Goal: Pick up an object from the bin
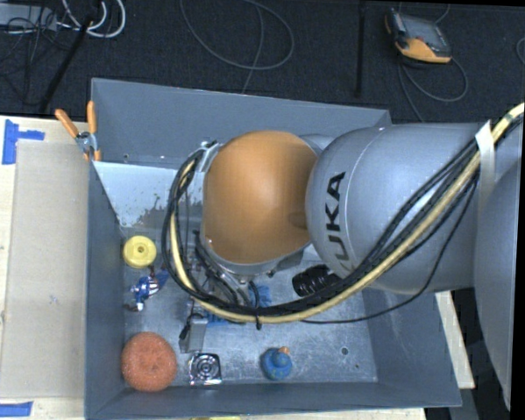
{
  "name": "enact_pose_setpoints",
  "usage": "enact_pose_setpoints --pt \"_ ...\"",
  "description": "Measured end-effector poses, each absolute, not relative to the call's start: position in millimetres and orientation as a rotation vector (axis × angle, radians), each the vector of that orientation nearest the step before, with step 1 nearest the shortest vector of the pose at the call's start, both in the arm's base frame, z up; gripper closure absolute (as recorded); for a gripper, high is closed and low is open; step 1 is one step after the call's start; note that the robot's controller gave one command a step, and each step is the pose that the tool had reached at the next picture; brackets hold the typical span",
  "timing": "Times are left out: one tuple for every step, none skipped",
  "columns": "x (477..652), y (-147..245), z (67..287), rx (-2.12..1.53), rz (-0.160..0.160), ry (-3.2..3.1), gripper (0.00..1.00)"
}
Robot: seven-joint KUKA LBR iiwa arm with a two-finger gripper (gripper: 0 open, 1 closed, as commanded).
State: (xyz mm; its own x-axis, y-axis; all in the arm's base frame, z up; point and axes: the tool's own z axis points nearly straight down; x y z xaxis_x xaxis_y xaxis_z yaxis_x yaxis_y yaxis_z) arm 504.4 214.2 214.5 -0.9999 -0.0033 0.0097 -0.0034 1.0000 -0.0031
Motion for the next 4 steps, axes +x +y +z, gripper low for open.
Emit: enact_pose_setpoints --pt "506.0 213 219 -0.002 0.001 -3.14 0.0" --pt "509.0 176 170 0.096 -0.003 -3.144 0.0" --pt "511.8 161 123 0.042 0.004 -3.14 0.0" --pt "533.5 136 98 0.127 -0.005 -3.14 0.0"
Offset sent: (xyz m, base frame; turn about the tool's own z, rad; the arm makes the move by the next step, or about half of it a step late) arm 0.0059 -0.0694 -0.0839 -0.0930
